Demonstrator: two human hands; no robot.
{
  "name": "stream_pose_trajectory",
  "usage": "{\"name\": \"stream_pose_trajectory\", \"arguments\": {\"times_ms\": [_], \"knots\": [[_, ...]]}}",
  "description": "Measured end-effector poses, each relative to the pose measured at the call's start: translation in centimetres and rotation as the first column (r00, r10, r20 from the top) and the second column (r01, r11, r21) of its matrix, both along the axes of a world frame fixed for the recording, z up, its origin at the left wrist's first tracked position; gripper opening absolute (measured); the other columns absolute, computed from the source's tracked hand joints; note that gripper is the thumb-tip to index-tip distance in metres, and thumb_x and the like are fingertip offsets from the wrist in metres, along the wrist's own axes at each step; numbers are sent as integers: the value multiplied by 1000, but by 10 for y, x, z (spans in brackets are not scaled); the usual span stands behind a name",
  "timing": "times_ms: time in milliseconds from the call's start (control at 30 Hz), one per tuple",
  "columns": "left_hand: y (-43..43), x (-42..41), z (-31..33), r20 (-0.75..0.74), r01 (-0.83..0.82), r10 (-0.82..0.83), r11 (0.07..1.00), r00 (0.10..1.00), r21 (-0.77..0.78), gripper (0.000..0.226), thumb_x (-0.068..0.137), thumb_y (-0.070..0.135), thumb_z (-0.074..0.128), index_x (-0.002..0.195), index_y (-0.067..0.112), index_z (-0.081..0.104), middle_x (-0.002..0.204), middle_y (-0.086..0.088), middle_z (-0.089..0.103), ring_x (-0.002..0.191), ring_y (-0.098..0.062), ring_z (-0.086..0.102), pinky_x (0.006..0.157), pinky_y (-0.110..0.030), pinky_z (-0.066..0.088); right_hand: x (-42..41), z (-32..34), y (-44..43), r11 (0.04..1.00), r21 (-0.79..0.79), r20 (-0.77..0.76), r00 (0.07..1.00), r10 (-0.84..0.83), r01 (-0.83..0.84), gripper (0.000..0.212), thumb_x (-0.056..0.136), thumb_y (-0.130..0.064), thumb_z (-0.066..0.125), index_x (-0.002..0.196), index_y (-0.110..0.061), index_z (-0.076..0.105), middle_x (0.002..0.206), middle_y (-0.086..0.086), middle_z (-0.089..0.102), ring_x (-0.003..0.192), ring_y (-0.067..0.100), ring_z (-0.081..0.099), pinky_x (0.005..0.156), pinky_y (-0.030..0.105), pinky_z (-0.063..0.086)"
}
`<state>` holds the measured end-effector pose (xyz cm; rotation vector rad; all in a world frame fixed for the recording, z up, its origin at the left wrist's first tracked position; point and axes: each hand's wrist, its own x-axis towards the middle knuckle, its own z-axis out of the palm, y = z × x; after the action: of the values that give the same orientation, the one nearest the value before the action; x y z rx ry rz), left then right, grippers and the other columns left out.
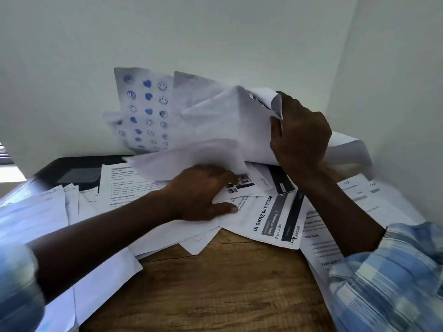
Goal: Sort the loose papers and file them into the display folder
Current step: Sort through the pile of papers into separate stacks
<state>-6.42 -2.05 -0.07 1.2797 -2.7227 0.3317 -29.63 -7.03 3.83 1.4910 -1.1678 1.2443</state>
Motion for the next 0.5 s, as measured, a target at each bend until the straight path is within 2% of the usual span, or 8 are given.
{"name": "stream_pose_trajectory", "arguments": {"times_ms": [67, 133, 167, 233, 300, 333, 433, 500], "knots": [[-7, -11, -1, 7, -86, 86, 988, 996, 126, 72, 93, 71, 54, 150, 30, 41, 150, -3, 53, 135, -26, 50, 110, -38, 43, -3, -3, -1, 998, -57, -19, 1000, -22, 21, 35, 89, -14, 70, 124, -11, 64, 80, 7, 63, 62, 32, 56, 58, 36, 43], [-16, -20, -1, 19, -113, 111, 975, 994, 190, 63, 97, 63, 55, 148, 30, 41, 141, -6, 59, 127, -28, 56, 103, -38, 48, -4, -5, -4, 996, -82, -29, 999, -27, 25, 32, 94, -15, 67, 126, -13, 65, 79, 6, 61, 63, 30, 53, 59, 37, 41], [-21, -23, -3, 36, -100, 95, 982, 995, 160, 55, 99, 56, 56, 145, 28, 42, 132, -9, 63, 120, -30, 61, 96, -37, 50, -4, -6, -5, 996, -84, -30, 999, -27, 25, 32, 95, -15, 66, 127, -14, 65, 79, 5, 60, 63, 29, 53, 59, 37, 40], [-29, -26, -1, 132, -32, 32, 999, 991, -5, 46, 101, 38, 56, 143, 24, 43, 113, -12, 70, 101, -33, 67, 78, -36, 51, -6, -6, -7, 997, -76, -34, 999, -25, 23, 31, 97, -17, 64, 127, -14, 66, 80, 5, 61, 64, 29, 53, 60, 38, 40], [-33, -26, 0, 247, 73, -35, 987, 968, -144, 52, 97, 24, 55, 147, 22, 41, 100, -11, 72, 85, -33, 68, 65, -35, 49, -10, -7, -9, 998, -62, -28, 999, -20, 18, 30, 98, -19, 63, 127, -13, 66, 82, 5, 62, 65, 30, 55, 61, 38, 42], [-34, -26, 2, 258, 94, -47, 980, 965, -175, 58, 96, 20, 53, 151, 22, 37, 96, -10, 72, 78, -33, 66, 62, -36, 49, -12, -7, -9, 998, -58, -18, 1000, -18, 17, 30, 97, -18, 63, 126, -13, 66, 82, 6, 63, 65, 30, 56, 61, 38, 42], [-39, -19, 12, 130, 98, -71, 971, 989, -219, 67, 99, 16, 52, 160, 27, 26, 88, -6, 60, 68, -28, 53, 58, -35, 40, -18, -7, -10, 999, -46, 18, 1000, -13, 14, 32, 94, -19, 66, 126, -12, 63, 87, 6, 66, 67, 31, 58, 61, 36, 43], [-47, -9, 18, 109, 205, -178, 914, 978, -350, 67, 91, 8, 63, 151, 26, 40, 91, -11, 61, 65, -32, 59, 51, -36, 46, -22, -7, -11, 1000, -26, 37, 999, -11, 12, 33, 95, -21, 65, 127, -13, 63, 92, 6, 68, 70, 30, 60, 63, 36, 42]]}}
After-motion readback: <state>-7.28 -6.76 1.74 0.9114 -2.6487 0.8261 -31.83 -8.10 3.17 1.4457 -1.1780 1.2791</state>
